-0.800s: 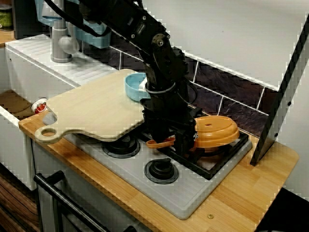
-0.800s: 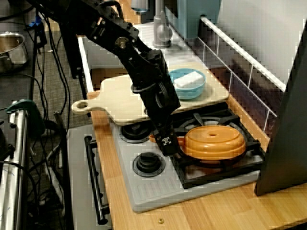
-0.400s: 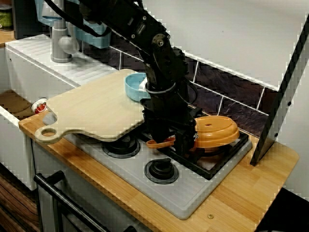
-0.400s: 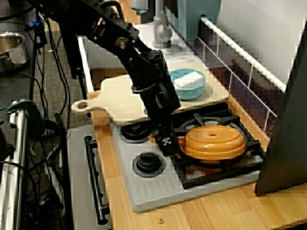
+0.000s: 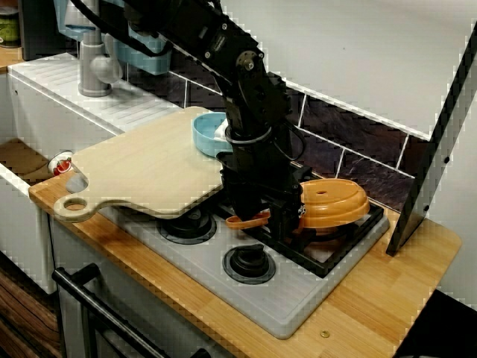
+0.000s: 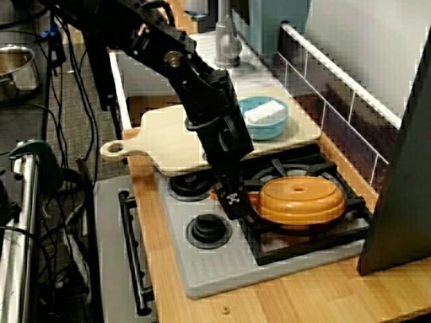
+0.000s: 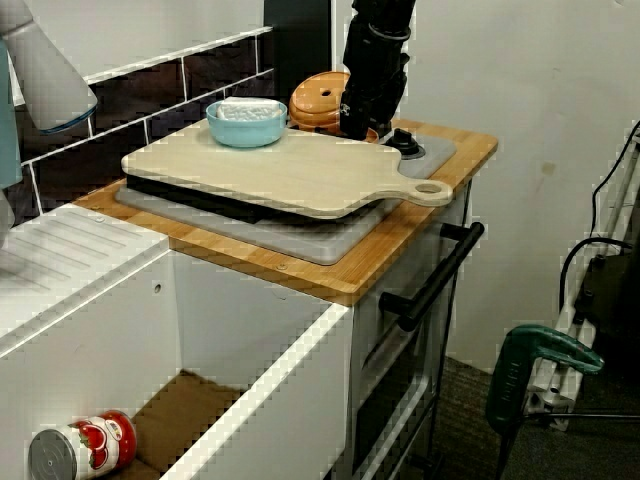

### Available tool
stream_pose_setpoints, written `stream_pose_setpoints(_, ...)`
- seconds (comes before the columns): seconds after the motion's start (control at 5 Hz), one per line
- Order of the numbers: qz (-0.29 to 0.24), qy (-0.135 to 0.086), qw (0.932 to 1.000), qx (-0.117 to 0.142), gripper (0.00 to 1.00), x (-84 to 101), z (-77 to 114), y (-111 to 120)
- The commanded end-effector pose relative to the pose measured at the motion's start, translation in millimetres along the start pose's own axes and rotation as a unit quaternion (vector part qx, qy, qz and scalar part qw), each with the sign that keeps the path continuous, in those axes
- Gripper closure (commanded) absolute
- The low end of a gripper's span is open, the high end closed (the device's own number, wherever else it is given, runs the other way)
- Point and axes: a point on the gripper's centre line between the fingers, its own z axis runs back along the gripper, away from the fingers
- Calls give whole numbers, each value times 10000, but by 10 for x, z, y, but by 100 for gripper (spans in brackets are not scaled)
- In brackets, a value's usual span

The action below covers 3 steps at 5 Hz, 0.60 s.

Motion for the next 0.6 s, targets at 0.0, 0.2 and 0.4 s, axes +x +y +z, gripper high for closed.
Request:
stream_pose_setpoints(0.0,-164,-104,9998,100,0,53,47,49)
stream_pose_setpoints(0.2,-330,-124,9992,195,0,46,54,40)
stream_pose_setpoints(0.4,-471,-107,9986,227,0,63,90,17)
